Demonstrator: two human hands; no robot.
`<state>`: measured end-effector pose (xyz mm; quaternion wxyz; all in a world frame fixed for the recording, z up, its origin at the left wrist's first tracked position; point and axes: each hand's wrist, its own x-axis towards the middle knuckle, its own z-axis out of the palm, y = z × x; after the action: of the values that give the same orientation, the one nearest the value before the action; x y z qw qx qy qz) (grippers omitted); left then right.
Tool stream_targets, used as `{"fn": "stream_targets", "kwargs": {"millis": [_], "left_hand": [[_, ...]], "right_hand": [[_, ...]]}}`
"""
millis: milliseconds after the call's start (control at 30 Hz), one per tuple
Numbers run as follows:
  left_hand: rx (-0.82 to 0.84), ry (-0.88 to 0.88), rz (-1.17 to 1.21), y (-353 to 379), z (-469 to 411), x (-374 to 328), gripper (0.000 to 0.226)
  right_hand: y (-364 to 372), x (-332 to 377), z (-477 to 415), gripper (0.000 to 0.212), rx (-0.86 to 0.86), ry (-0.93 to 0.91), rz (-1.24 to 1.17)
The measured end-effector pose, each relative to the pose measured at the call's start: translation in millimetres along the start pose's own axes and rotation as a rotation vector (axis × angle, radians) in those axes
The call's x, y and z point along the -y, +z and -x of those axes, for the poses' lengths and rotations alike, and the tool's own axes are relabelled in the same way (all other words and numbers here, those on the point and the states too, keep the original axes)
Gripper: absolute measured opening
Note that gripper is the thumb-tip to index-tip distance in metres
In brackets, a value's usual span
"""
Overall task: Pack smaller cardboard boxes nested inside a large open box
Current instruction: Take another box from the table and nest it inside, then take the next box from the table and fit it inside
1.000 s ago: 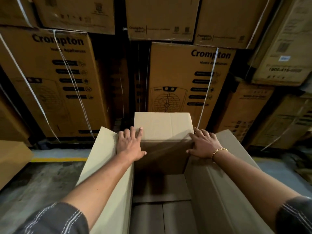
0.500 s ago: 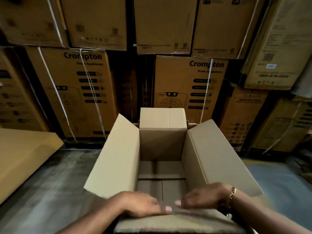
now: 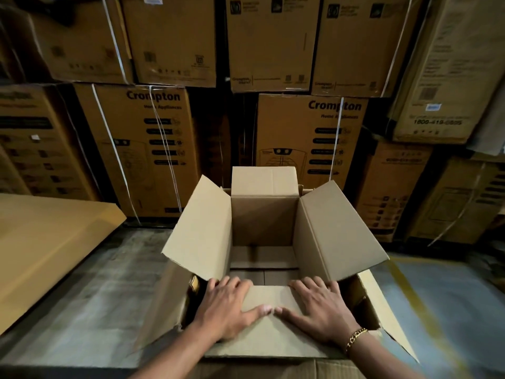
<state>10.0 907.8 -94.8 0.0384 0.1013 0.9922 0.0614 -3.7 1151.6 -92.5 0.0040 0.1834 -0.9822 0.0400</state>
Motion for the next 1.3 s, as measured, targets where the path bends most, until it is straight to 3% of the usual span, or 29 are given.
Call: {"fn": "stream_targets", "kwargs": {"millis": [167,333,500,700,833,1000,1067,1167,1300], "left_hand": [[0.086,-0.003,0.028,-5,-4,2,0.097],[-0.017,0.017,0.033,-18,-3,7,0.097],[-0.194,0.028,0.010,-34,0,15,0.094],[-0.401,0.026,-0.006,-61,8,33,0.084],[-0.439,-0.018,-0.012,-85,15,57,0.085],[-0.494,-0.115,0.007,-115,28,99,0.087],[-0.495,-0.148,0.078,-127,38,119,0.089],[-0.514,-0.216,0.384,-145,58,153,0.085],[-0.578,-0.320,0.749,-162,98,211,0.082]], "right_hand": [[-6,-4,-3,0.100,0.099,0.021,-0.043],[-21,-8,-6,0.102,0.224,0.011,-0.117],[-39,-11,-9,0.088,0.154,0.004,-0.150],[-63,-22,-19,0.096,0.028,-0.007,-0.152],[-82,-27,-35,0.086,-0.044,0.014,-0.171],[-109,-14,-58,0.088,-0.114,0.003,-0.206],[-121,2,-70,0.087,-0.121,-0.013,-0.223],[-139,40,-91,0.082,-0.118,-0.053,-0.283],[-157,113,-124,0.079,-0.066,-0.133,-0.615]]}}
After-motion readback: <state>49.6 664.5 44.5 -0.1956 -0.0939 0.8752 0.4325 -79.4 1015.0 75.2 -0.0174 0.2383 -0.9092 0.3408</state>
